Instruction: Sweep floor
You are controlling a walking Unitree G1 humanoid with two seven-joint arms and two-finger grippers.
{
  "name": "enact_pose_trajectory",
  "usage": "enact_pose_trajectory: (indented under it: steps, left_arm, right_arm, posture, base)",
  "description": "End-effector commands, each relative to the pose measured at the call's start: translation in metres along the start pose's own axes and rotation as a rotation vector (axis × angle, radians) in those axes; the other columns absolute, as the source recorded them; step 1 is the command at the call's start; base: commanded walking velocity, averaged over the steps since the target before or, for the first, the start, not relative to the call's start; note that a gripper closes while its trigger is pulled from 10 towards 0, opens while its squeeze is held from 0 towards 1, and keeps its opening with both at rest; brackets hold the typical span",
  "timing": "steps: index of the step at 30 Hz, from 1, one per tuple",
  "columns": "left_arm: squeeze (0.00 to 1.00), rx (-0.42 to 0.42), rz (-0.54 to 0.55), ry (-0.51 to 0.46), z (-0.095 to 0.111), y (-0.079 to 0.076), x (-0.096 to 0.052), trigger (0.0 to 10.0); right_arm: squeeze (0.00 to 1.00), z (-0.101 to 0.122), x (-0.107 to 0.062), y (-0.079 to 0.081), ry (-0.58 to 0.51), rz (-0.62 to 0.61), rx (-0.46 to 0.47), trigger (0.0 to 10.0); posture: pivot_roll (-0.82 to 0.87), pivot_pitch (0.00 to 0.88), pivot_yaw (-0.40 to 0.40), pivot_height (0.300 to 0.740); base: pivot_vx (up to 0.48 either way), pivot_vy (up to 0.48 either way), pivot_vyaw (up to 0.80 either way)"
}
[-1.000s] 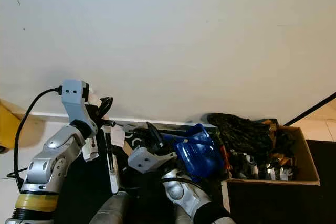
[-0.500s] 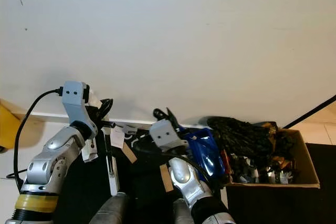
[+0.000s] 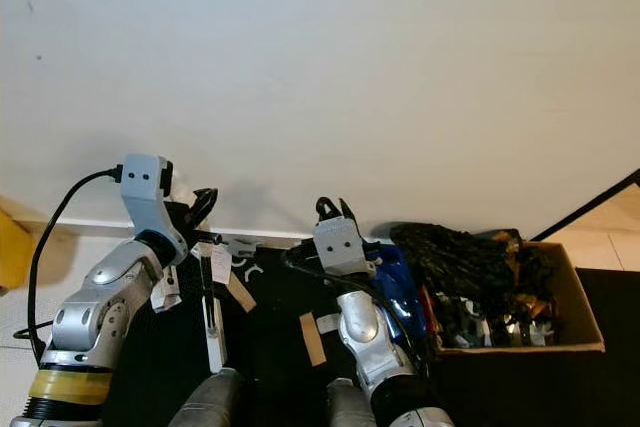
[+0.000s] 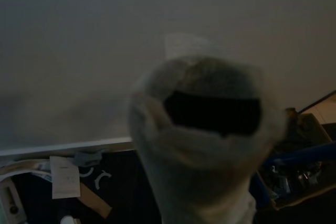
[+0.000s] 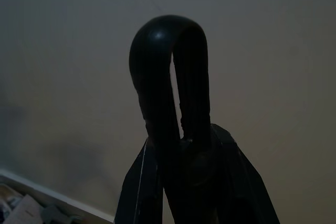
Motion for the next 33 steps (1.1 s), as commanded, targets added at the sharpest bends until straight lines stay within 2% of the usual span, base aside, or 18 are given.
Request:
enact_pose_trajectory:
  steps: [1,2,4,7,8,9,10,12,14,16,24,28,33]
  left_arm:
    - [0.0,-0.002,-0.027,-0.009,0.002,-0.006,0.001,10.0]
    - [0.0,-0.002,-0.027,-0.009,0.002,-0.006,0.001,10.0]
    - [0.0,-0.001,-0.029,-0.01,0.002,-0.006,0.001,10.0]
    - [0.0,-0.001,-0.03,-0.011,0.002,-0.007,0.002,10.0]
    - [0.0,-0.001,-0.031,-0.011,0.002,-0.007,0.002,10.0]
    - [0.0,-0.001,-0.031,-0.011,0.002,-0.007,0.002,10.0]
    - [0.0,-0.001,-0.033,-0.012,0.002,-0.007,0.003,10.0]
    - [0.0,-0.003,-0.037,-0.013,0.001,-0.009,0.003,10.0]
    - [0.0,-0.005,-0.039,-0.013,0.001,-0.01,0.004,10.0]
    - [0.0,-0.006,-0.041,-0.013,0.0,-0.011,0.004,10.0]
    - [0.0,-0.007,-0.046,-0.012,-0.001,-0.012,0.004,10.0]
    - [0.0,-0.008,-0.051,-0.012,-0.001,-0.013,0.004,10.0]
    - [0.0,-0.011,-0.055,-0.013,0.0,-0.015,0.004,10.0]
  right_arm:
    - [0.0,0.002,-0.005,0.023,-0.023,0.113,0.029,10.0]
    - [0.0,0.002,-0.005,0.023,-0.023,0.113,0.029,10.0]
    - [0.0,0.003,-0.006,0.023,-0.031,0.18,-0.052,10.0]
    - [0.0,0.001,-0.006,0.021,-0.019,0.195,-0.092,10.0]
    - [0.0,0.0,-0.005,0.017,-0.013,0.199,-0.125,10.0]
    - [0.0,0.0,-0.005,0.017,-0.013,0.199,-0.125,10.0]
    - [0.0,-0.002,-0.004,0.011,0.008,0.18,-0.13,10.0]
    - [0.0,-0.003,-0.001,0.001,0.04,0.137,-0.099,10.0]
    - [0.0,-0.004,-0.001,-0.002,0.048,0.123,-0.087,10.0]
    - [0.0,-0.004,0.0,-0.007,0.064,0.075,-0.032,10.0]
    - [0.0,-0.001,0.003,-0.011,0.062,-0.002,0.064,10.0]
    - [0.0,0.005,0.006,-0.01,0.031,0.012,0.055,10.0]
    - [0.0,0.014,0.007,-0.007,-0.021,0.075,-0.02,10.0]
  posture:
    - [0.19,0.199,0.016,0.74]
    - [0.19,0.199,0.016,0.74]
    - [0.18,0.197,0.012,0.74]
    - [0.18,0.193,0.009,0.74]
    - [0.18,0.191,0.006,0.74]
    - [0.18,0.191,0.006,0.74]
    - [0.17,0.19,0.005,0.74]
    - [0.17,0.182,0.001,0.74]
    - [0.17,0.181,0.0,0.74]
    - [0.17,0.178,-0.002,0.74]
    - [0.17,0.174,-0.004,0.74]
    - [0.17,0.175,-0.004,0.74]
    - [0.17,0.18,-0.007,0.74]
  base:
    - [0.0,0.0,0.0]
    - [0.0,0.0,0.0]
    - [0.0,0.0,0.0]
    - [0.0,0.0,0.0]
    - [0.0,0.0,0.0]
    - [0.0,0.0,0.0]
    - [0.0,0.0,0.0]
    - [0.0,0.0,0.0]
    - [0.0,0.0,0.0]
    - [0.0,0.0,0.0]
    - [0.0,0.0,0.0]
    - [0.0,0.0,0.0]
    - [0.0,0.0,0.0]
Point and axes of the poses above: a point about 5 cm out from each wrist's last joint towards the gripper, its own x axis pointing out of the wrist towards the gripper, its own z axis along the axis of the wrist's last joint, y = z × x, the point moved 1 cm from there along x, pointing out of the wrist towards the gripper, and after that the axes turned 13 degrees about x, right-handed, at the moved point
